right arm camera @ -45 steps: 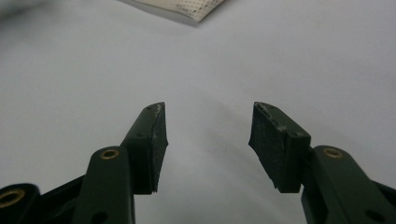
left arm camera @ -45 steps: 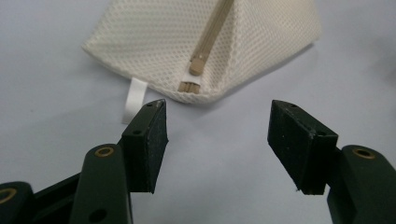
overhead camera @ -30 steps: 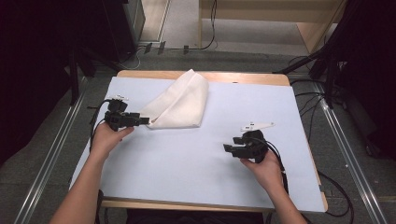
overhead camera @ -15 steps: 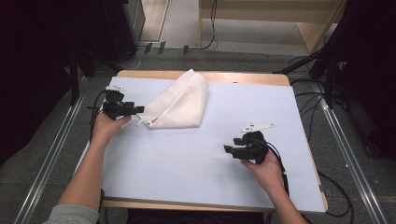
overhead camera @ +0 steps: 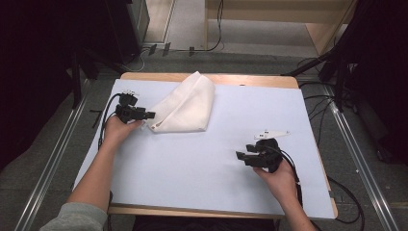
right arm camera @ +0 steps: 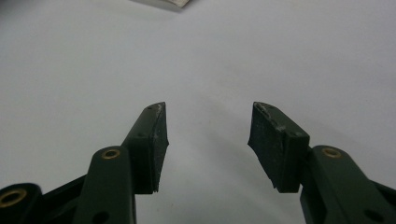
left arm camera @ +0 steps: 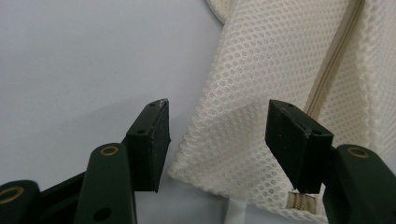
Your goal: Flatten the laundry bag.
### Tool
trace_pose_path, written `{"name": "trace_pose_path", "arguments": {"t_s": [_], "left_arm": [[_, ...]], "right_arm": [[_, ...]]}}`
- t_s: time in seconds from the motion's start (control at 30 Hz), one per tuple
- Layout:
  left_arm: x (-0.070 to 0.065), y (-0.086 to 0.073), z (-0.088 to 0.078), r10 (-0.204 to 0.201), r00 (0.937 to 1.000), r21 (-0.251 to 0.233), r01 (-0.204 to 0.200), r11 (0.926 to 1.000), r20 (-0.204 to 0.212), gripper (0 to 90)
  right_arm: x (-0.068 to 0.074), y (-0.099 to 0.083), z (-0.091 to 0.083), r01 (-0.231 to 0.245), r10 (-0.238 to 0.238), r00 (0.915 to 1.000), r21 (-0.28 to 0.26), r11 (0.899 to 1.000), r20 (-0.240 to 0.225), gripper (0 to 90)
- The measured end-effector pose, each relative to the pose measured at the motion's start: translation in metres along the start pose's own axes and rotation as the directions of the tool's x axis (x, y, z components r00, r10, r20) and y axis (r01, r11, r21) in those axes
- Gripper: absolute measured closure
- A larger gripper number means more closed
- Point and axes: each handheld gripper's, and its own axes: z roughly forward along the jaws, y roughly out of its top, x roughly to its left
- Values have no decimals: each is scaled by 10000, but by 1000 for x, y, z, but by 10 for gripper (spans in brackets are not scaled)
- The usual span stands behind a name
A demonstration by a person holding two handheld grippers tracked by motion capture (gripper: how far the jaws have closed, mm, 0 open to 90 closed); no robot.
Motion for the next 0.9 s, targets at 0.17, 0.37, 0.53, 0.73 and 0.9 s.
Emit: {"name": "trace_pose_path", "arguments": {"t_s": [0.17,0.37,0.53,0.73,0.9], "left_arm": [[3,-2,5,-186,9997,98,184,9998,137,486],[3,-3,3,-247,9996,229,244,9994,160,606],[4,-3,2,-659,9966,419,639,9971,496,722],[2,-2,2,-782,9925,746,713,9947,937,889],[0,1,-6,-853,9880,433,804,9958,1287,900]], "right_arm": [[-1,-2,-2,-91,92,9999,-42,9999,63,481],[-2,-2,-2,-94,94,9999,-40,9999,88,481],[-3,-1,-2,-100,101,9999,-85,9999,105,481],[-3,-1,-1,-132,132,9998,-23,9999,138,481],[-4,-1,-1,-96,97,9998,-35,9999,147,481]]}}
